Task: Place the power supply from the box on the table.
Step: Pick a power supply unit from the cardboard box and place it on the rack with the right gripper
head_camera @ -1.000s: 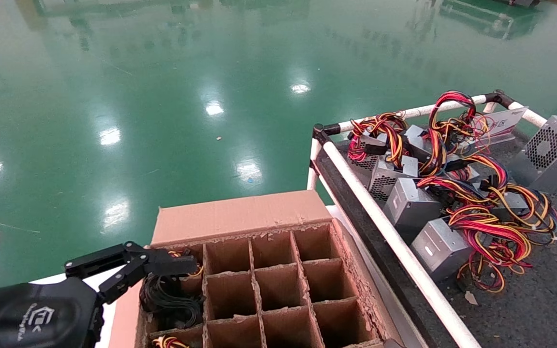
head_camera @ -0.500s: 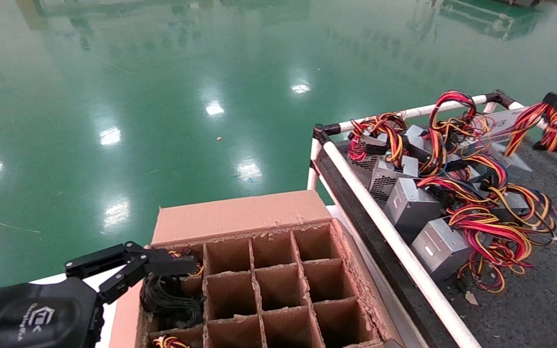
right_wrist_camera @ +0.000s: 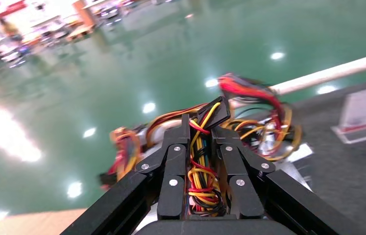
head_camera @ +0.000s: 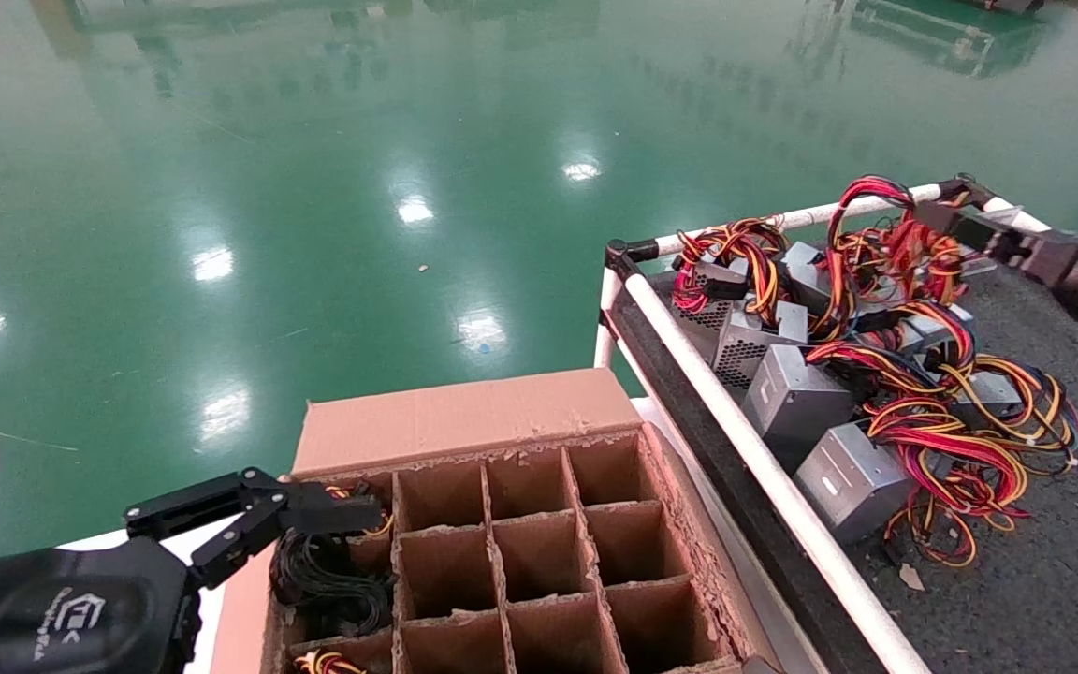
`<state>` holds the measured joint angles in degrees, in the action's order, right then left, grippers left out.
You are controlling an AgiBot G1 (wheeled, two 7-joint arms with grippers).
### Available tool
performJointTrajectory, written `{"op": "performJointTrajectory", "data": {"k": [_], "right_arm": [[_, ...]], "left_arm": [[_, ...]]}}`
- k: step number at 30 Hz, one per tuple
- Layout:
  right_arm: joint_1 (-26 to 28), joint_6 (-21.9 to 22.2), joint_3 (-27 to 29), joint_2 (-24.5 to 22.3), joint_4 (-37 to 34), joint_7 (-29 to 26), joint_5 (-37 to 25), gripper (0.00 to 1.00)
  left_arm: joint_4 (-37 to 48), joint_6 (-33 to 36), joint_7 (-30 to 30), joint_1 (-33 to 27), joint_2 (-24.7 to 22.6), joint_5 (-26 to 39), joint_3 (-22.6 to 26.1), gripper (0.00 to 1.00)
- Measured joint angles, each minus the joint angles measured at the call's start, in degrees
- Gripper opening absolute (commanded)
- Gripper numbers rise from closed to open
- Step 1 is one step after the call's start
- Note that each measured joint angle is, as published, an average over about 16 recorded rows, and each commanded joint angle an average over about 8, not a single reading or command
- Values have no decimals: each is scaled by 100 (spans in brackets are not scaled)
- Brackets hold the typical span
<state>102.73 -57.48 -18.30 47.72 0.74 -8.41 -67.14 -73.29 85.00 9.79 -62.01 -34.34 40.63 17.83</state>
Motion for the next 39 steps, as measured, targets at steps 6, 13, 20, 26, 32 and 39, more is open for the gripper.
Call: {"op": "performJointTrajectory", "data": {"k": [6,13,20,26,32,39], "right_arm": [[-37,-124,-69,13,-56,-53,-95,0],[-76,108,-139,45,-134,-82,-195,0],[-64,182,-172,87,-129,-138,-241,0],[-11,97,-185,103,-95,-204,-259,0],[35,14,-214,92,-74,-250,-300,30],[62,-3,-261,81,-70,-273,-364,100]], "left_arm": [[0,-1,-1,0,1,-1,1,100],[0,-1,-1,-1,1,-2,3,100],[0,-2,-2,-1,2,-3,4,100],[0,-2,-3,-1,2,-4,6,100],[0,-3,-4,-2,3,-5,7,100],[1,-4,-4,-1,4,-6,8,100]]}}
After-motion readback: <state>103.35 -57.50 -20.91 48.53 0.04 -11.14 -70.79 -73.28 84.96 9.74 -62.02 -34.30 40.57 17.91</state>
